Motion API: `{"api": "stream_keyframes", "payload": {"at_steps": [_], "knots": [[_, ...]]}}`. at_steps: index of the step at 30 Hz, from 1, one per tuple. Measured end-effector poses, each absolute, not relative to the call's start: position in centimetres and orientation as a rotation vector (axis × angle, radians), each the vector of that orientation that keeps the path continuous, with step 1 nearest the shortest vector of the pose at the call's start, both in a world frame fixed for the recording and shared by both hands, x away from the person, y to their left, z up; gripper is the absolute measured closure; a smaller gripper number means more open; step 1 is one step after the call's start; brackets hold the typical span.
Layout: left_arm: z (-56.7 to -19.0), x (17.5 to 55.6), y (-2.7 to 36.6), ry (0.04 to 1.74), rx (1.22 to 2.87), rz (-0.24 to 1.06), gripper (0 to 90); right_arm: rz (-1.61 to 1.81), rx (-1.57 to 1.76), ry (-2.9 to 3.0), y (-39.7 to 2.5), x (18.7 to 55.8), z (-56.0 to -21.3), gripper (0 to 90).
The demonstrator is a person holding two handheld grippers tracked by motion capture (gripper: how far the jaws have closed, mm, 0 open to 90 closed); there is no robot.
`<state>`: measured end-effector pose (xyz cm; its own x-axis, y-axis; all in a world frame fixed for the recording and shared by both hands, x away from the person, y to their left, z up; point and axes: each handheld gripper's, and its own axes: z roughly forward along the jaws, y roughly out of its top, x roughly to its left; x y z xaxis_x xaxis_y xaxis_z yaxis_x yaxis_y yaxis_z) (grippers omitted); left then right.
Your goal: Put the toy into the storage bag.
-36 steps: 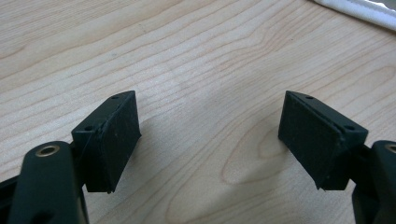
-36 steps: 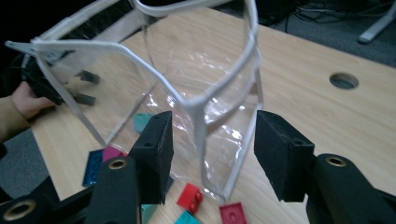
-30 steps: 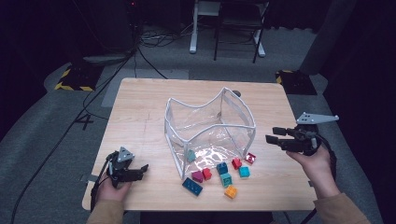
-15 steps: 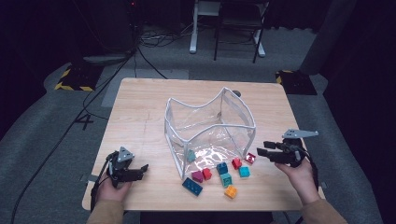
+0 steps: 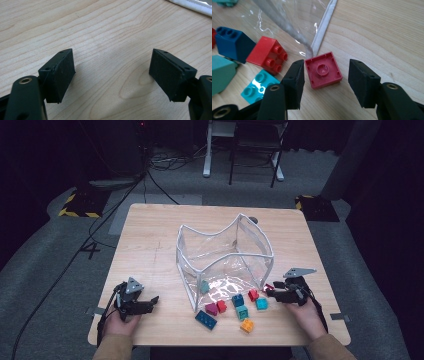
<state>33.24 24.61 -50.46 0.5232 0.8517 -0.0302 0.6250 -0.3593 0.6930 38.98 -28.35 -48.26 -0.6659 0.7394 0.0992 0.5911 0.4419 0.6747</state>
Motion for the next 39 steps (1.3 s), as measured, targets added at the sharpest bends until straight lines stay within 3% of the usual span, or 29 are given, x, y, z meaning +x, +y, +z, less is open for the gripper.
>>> {"api": "stream_keyframes", "payload": {"at_steps": [8, 12, 20, 39], "knots": [[-50.5, 33.2, 24.6, 1.195, 2.106, 0.445, 21.0, 0.957, 1.129, 2.476, -27.8, 39.0, -48.9, 48.0], [-50.5, 33.2, 24.6, 1.196, 2.106, 0.444, 20.9, 0.953, 1.124, 2.475, -27.7, 38.9, -48.8, 57.9], [-50.5, 33.2, 24.6, 1.195, 2.107, 0.445, 21.0, 0.959, 1.135, 2.467, -27.7, 38.6, -48.6, 59.0], [-50.5, 33.2, 24.6, 1.195, 2.107, 0.444, 21.0, 1.193, 1.180, 2.378, -30.1, 38.5, -41.4, 58.9]]}}
